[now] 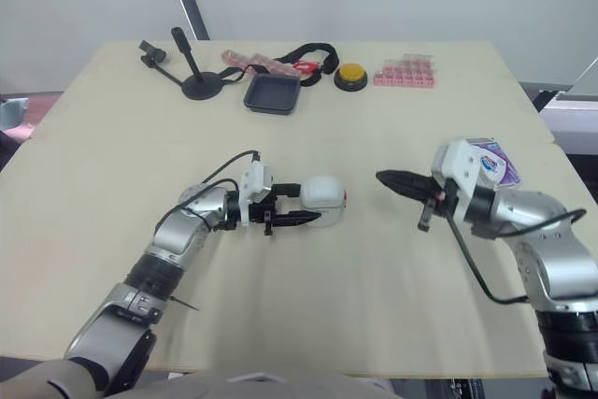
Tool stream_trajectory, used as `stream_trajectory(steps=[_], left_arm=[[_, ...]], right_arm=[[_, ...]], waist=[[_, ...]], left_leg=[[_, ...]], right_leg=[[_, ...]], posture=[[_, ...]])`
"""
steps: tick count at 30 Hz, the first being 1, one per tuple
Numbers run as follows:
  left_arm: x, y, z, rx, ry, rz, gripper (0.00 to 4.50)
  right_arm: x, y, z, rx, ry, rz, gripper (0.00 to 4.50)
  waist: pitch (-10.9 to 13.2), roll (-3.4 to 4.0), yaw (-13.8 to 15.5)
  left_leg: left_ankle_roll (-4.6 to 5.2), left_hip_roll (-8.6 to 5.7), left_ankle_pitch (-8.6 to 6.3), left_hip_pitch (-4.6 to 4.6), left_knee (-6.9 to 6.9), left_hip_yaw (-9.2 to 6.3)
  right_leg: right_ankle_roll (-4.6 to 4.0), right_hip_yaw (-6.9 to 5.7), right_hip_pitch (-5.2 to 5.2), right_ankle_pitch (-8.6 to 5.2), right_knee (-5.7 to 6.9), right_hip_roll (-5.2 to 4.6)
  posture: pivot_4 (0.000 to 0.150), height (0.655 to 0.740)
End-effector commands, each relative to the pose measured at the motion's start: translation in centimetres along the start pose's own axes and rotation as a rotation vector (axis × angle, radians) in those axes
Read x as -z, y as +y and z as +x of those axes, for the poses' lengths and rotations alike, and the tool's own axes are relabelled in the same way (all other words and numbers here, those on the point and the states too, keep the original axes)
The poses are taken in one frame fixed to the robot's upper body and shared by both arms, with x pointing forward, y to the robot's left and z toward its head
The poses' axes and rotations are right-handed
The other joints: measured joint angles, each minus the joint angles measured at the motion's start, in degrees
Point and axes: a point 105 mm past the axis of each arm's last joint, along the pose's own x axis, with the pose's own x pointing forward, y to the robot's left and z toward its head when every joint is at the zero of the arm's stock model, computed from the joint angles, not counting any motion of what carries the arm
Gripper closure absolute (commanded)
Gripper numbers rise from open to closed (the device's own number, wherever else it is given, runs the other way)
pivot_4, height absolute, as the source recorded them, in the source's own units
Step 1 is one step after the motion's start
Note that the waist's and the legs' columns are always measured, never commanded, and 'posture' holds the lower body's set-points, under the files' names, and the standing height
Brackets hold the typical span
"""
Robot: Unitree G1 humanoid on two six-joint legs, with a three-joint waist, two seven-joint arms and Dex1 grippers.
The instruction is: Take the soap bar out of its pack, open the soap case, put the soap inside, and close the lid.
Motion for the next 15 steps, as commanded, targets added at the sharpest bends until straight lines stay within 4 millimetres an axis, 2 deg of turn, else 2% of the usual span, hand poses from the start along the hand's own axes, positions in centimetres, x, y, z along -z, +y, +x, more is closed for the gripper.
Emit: stream_trajectory(steps=[1, 4, 12, 15], left_arm=[[-1.5, 0.4, -0.7, -0.011, -0.036, -0.057, 2.63], [-1.6, 0.4, -0.9, -0.014, -0.019, -0.134, 2.63], [-1.5, -0.6, -2.0, 0.016, 0.077, -0.512, 2.63], [-0.5, -1.7, -2.9, 0.026, 0.187, -0.793, 2.63]], right_arm=[[-0.4, 2.2, -0.1, -0.105, -0.016, -0.131, 3.71], [0.4, 3.5, 0.1, -0.149, -0.025, -0.144, 2.72], [0.0, 4.2, 0.6, -0.164, -0.07, -0.152, 0.05], [-0.1, 4.0, 0.6, -0.14, -0.083, -0.124, 0.02]], waist=[[0.01, -0.01, -0.12], [0.01, -0.01, -0.31], [0.02, -0.02, -0.23], [0.02, -0.02, -0.17]], left_leg=[[0.0, 0.0, 0.0, -0.01, 0.0, 0.0], [0.0, 0.0, 0.0, 0.01, 0.01, 0.0], [0.0, 0.0, 0.0, 0.02, -0.01, -0.02], [0.0, -0.01, 0.0, 0.0, -0.02, -0.01]], right_leg=[[0.0, 0.0, -0.01, 0.0, 0.0, -0.01], [0.0, -0.01, -0.02, 0.0, -0.01, -0.01], [0.0, -0.06, -0.06, 0.0, 0.01, -0.02], [0.01, -0.06, -0.06, 0.0, -0.03, -0.02]], posture=[[0.15, 0.74], [0.15, 0.74], [0.15, 0.74], [0.15, 0.74]])
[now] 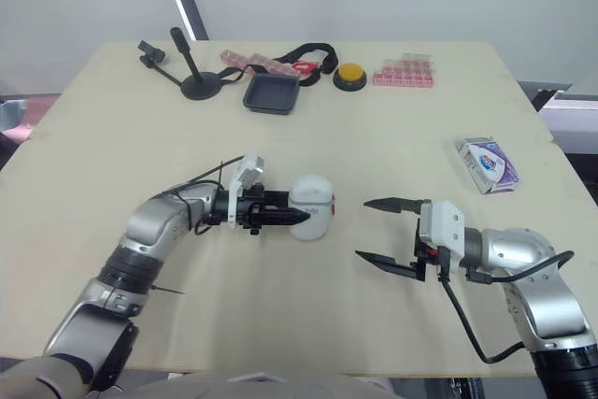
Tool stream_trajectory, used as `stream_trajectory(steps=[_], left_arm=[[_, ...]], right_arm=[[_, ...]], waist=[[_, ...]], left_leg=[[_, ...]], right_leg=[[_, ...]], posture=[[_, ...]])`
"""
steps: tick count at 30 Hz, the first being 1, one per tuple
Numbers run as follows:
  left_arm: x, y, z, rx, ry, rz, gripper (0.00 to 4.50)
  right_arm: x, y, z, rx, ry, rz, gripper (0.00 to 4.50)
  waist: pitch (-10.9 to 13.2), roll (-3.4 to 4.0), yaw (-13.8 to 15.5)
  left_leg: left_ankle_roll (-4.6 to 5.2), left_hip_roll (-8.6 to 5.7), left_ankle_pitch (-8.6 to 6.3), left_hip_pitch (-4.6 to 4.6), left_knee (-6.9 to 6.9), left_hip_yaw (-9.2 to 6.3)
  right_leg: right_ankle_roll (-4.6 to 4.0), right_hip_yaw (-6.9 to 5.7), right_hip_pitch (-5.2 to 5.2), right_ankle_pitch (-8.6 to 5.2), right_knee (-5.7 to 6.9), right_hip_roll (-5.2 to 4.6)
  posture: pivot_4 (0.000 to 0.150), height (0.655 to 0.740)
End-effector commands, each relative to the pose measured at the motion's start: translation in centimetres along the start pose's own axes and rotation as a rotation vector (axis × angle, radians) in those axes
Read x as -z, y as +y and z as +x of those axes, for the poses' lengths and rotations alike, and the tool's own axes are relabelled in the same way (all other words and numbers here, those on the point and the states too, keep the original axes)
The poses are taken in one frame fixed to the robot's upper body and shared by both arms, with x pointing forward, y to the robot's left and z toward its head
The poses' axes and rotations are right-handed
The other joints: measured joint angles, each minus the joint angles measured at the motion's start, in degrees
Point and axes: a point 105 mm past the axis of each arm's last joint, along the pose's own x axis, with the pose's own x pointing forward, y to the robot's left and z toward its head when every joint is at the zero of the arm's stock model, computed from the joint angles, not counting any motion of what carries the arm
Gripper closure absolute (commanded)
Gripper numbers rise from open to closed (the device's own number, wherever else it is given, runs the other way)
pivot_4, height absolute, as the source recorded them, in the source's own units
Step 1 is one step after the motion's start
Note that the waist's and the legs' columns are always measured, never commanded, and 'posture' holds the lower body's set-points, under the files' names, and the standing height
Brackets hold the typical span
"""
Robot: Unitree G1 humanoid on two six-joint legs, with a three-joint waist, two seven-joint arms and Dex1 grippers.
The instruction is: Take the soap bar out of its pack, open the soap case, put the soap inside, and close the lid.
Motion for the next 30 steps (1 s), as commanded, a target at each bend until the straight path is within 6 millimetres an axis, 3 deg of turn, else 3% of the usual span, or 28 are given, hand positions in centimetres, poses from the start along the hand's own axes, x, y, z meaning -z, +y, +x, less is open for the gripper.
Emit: stream_trajectory(steps=[1, 9, 18, 22, 25, 30], left_arm=[[0.3, -1.1, -0.7, 0.016, 0.075, -0.223, 2.63], [1.2, 0.0, -0.8, -0.062, 0.108, -0.393, 2.63], [3.1, 1.4, -0.7, -0.149, 0.179, -0.348, 2.63], [2.9, 1.9, -0.7, -0.17, 0.18, -0.281, 0.78], [2.5, 2.2, -1.0, -0.178, 0.174, -0.235, 0.02], [1.7, 2.4, -1.7, -0.176, 0.173, -0.083, 0.02]], right_arm=[[-1.0, -0.2, 0.0, 0.027, -0.051, 0.005, 0.02], [-0.6, 0.0, 0.4, 0.021, -0.042, 0.07, 0.02], [-0.2, -0.2, 0.3, 0.026, -0.029, 0.067, 0.02], [0.2, -0.3, 0.3, 0.028, -0.017, 0.066, 0.0], [0.3, -0.5, 0.3, 0.031, -0.014, 0.068, 0.0], [0.5, -0.7, 0.2, 0.035, -0.011, 0.07, 0.0]], waist=[[0.0, 0.0, 0.06], [0.0, 0.01, 0.22], [-0.01, 0.0, 0.38], [0.01, -0.02, 0.19], [0.0, -0.01, 0.33], [0.11, -0.18, -0.32]], left_leg=[[0.0, 0.0, 0.0, 0.01, 0.0, 0.0], [0.0, -0.31, 0.0, -0.07, -0.03, -0.06], [0.02, -0.49, 0.02, 0.13, -0.22, -0.15], [0.09, -0.67, 0.07, 0.25, -0.4, -0.15], [0.14, -0.71, 0.09, 0.38, -0.49, -0.16], [0.21, -0.85, 0.39, 0.8, -0.99, -0.13]], right_leg=[[0.0, -0.01, 0.0, 0.0, 0.0, 0.0], [0.02, 0.0, 0.08, 0.01, -0.22, -0.02], [0.08, -0.09, 0.35, 0.0, -0.41, -0.26], [0.15, -0.08, 0.49, -0.03, -0.6, -0.4], [0.18, -0.11, 0.6, -0.03, -0.62, -0.52], [0.34, -0.11, 0.86, 0.04, -1.07, -0.82]], posture=[[0.15, 0.74], [0.15, 0.74], [0.15, 0.74], [0.15, 0.74], [0.15, 0.74], [0.15, 0.74]])
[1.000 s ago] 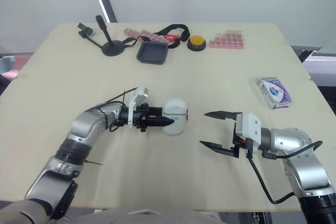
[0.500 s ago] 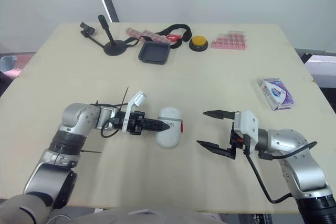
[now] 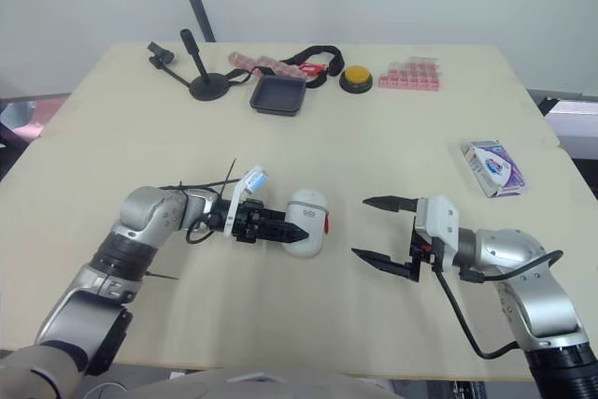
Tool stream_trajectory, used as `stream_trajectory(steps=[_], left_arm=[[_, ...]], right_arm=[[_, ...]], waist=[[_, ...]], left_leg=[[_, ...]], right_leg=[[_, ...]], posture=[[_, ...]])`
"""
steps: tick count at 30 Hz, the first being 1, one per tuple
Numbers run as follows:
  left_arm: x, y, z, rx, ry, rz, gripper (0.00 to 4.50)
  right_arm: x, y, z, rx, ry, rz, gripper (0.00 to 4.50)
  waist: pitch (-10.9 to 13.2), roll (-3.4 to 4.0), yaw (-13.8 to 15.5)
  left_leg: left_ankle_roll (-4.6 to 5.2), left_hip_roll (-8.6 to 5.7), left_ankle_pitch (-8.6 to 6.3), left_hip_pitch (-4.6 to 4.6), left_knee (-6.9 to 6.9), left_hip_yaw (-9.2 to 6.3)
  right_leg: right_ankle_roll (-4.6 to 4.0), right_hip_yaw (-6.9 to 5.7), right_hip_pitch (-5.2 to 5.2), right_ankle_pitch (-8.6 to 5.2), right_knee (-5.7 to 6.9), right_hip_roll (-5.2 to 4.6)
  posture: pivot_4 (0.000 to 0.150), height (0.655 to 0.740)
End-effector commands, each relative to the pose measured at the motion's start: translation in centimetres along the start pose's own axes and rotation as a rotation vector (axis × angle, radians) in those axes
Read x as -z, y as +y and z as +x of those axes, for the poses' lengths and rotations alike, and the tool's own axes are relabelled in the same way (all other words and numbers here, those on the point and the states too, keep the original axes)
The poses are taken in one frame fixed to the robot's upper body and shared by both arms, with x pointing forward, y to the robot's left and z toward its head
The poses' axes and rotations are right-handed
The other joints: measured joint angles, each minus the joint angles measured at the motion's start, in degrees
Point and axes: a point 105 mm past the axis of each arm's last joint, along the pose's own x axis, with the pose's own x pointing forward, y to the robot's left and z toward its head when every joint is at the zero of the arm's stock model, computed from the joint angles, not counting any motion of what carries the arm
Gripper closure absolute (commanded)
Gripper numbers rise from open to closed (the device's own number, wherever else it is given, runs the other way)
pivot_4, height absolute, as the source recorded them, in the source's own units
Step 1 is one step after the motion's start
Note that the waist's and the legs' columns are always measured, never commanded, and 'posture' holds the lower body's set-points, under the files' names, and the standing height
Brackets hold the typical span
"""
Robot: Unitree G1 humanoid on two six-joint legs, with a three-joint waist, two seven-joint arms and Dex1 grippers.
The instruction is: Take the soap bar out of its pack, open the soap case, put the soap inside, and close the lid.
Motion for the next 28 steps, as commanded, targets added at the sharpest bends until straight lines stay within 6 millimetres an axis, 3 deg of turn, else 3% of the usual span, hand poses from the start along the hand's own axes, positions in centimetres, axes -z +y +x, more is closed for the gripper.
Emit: stream_trajectory(steps=[1, 9, 14, 19, 28], left_arm=[[-0.2, 2.0, -1.9, -0.143, 0.015, 0.153, 0.02], [-1.3, 2.2, -5.6, -0.187, -0.005, 0.608, 0.02], [-2.5, 3.3, -7.2, -0.342, -0.17, 0.814, 0.02], [-2.3, 3.7, -8.1, -0.445, -0.28, 0.814, 0.02], [-1.9, 4.0, -10.0, -0.492, -0.259, 0.827, 0.02]], right_arm=[[-0.6, -0.4, -0.2, 0.003, -0.012, -0.038, 0.0], [-0.5, -1.4, -1.3, 0.086, -0.009, 0.016, 0.0], [0.6, -1.3, -2.1, 0.181, -0.002, 0.024, 0.0], [1.3, -0.7, -3.0, 0.258, -0.005, 0.03, 0.0], [2.6, -0.3, -4.9, 0.286, 0.04, 0.043, 0.0]], waist=[[0.08, -0.1, -0.38], [0.36, -0.3, -0.85], [0.41, -0.35, 0.53], [0.42, -0.37, 0.89], [0.47, -0.47, -0.12]], left_leg=[[-0.03, -0.01, 0.04, 0.08, -0.09, 0.01], [-0.09, -0.02, 0.15, 0.26, -0.79, 0.03], [-0.03, -0.04, -0.05, 0.24, -0.73, -0.1], [-0.06, 0.04, -0.07, -0.42, -0.46, -0.13], [-0.04, 0.07, 0.09, -0.31, -0.34, -0.09]], right_leg=[[0.0, 0.02, 0.04, 0.0, -0.02, 0.0], [-0.04, -0.01, 0.26, 0.02, -0.41, 0.18], [-0.03, -0.26, -0.04, 0.01, -0.28, 0.32], [-0.03, -0.41, -0.19, 0.01, -0.2, 0.31], [-0.03, -0.61, -0.28, 0.01, -0.14, -0.02]], posture=[[0.15, 0.74], [0.15, 0.74], [0.15, 0.74], [0.15, 0.74], [0.15, 0.74]])
